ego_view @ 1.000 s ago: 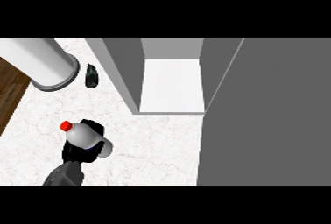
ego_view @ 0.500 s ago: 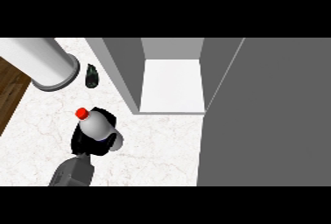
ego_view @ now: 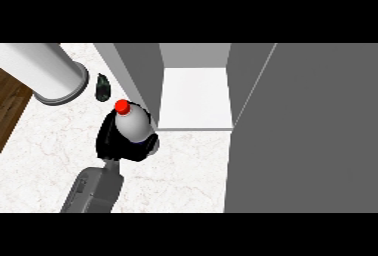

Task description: Pick up the bottled water, place it into the cabinet and close the cabinet

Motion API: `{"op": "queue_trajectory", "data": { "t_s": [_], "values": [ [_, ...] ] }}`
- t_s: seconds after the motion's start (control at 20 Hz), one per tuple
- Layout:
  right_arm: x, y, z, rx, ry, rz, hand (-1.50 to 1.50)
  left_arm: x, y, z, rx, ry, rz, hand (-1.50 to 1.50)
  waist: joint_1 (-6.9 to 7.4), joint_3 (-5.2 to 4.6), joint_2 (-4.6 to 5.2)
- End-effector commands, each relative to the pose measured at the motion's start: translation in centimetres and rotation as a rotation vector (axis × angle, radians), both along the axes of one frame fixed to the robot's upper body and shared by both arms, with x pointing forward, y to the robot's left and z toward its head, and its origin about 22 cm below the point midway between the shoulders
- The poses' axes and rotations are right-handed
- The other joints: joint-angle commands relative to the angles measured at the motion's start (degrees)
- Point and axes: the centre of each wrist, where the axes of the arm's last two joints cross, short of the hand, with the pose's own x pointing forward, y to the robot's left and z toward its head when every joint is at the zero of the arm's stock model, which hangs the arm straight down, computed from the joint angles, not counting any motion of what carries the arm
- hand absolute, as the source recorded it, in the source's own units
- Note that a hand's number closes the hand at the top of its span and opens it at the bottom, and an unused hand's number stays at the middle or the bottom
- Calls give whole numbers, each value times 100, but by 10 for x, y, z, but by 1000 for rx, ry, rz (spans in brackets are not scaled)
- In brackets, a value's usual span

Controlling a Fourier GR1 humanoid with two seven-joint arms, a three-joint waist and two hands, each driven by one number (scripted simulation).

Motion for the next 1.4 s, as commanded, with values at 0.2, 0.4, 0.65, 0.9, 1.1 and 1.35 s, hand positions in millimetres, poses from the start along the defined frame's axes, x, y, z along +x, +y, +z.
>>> {"op": "queue_trajectory", "data": {
  "t_s": [0.2,0.4,0.65,0.9,1.1,1.35],
  "values": [
    [17,1,-5,11,0,-17,-150,26,-57,53,67,-27,-3,150,-25,0,12],
    [7,-5,4,5,7,-2,-150,35,-71,54,183,-87,75,150,-137,0,25],
    [17,17,1,21,3,18,-150,44,-86,68,264,-95,101,150,-207,-1,42],
    [20,7,7,9,-12,36,-150,55,-89,81,327,-111,185,150,-329,5,79],
    [18,14,7,31,-8,56,-150,60,-79,88,365,-97,238,150,-417,6,80],
    [29,9,1,19,-15,62,-150,58,-72,69,460,-61,309,150,-430,9,111]
  ]
}}
